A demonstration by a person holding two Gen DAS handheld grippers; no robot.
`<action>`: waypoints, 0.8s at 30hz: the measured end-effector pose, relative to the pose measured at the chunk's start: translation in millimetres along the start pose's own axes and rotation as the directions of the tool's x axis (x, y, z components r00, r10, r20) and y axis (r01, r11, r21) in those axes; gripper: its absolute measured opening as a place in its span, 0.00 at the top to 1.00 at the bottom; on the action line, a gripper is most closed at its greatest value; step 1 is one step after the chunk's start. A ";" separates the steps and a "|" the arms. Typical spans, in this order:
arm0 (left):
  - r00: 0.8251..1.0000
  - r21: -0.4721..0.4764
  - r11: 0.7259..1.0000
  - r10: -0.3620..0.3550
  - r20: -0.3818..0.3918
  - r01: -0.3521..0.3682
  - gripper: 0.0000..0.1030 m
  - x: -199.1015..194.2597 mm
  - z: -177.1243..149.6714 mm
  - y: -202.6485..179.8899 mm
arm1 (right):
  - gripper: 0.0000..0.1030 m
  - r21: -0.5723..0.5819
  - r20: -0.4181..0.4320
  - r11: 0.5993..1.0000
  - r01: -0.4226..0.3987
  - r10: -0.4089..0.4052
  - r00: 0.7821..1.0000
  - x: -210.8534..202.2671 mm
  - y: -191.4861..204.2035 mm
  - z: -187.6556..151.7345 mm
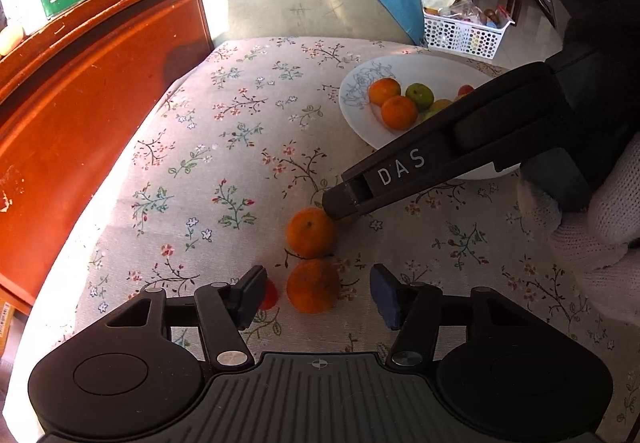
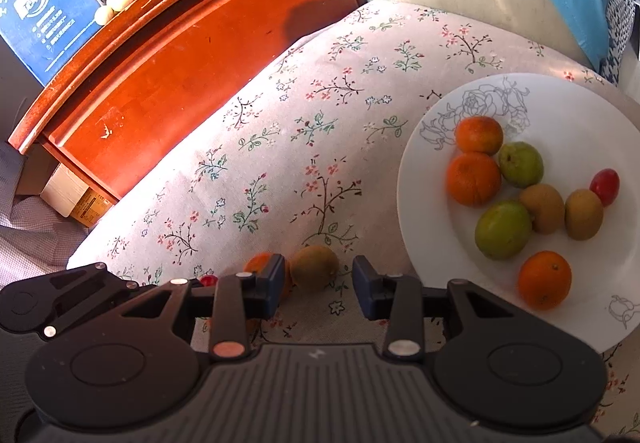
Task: Organize fruits
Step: 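Grasp a brown kiwi with the right tool while the left tool grasps an orange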
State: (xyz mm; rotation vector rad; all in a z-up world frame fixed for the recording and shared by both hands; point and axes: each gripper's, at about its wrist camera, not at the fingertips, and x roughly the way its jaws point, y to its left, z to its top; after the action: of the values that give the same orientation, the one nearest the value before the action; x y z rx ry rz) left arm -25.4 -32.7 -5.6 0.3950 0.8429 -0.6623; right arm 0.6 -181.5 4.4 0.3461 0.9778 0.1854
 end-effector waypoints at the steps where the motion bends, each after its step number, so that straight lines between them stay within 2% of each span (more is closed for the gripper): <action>1: 1.000 0.004 1.000 -0.003 0.001 0.003 0.48 -0.1 -0.3 -0.6 | 0.62 0.003 -0.002 1.000 0.000 0.000 1.000 1.0 -0.5 0.3; 8: 1.000 0.025 0.999 -0.020 0.000 0.020 0.53 1.2 -0.8 -4.4 | 0.65 0.042 -0.012 0.999 -0.021 0.021 1.000 5.3 -5.2 0.6; 10: 1.000 0.029 0.999 -0.017 -0.007 0.017 0.53 2.2 -1.6 -5.2 | 0.69 0.048 -0.013 0.998 -0.028 0.028 1.000 6.1 -5.7 0.5; 12: 0.999 0.021 1.000 -0.013 -0.032 0.014 0.61 6.8 -3.2 -4.1 | 0.74 0.055 -0.013 0.997 -0.045 0.046 0.999 6.7 -5.8 0.5; 18: 0.999 -0.010 1.000 -0.025 -0.034 0.025 0.66 8.1 -3.7 -0.8 | 0.74 0.068 -0.013 0.996 -0.054 0.055 0.998 7.1 -6.5 1.0; 21: 0.999 -0.013 1.000 -0.026 -0.032 0.025 0.72 7.8 -3.1 -1.5 | 0.74 0.066 -0.009 0.997 -0.043 0.044 0.999 5.2 -4.8 0.6; 24: 0.999 -0.028 0.999 -0.029 -0.035 0.028 0.73 7.9 -2.5 -0.2 | 0.74 0.069 0.011 0.996 -0.048 0.047 0.999 -1.6 -5.9 3.1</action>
State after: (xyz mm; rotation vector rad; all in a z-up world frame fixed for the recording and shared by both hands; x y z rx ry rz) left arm -23.1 -34.4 -13.4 0.3709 0.8920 -0.6714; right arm 2.3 -188.1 5.1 0.4335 0.9688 0.1930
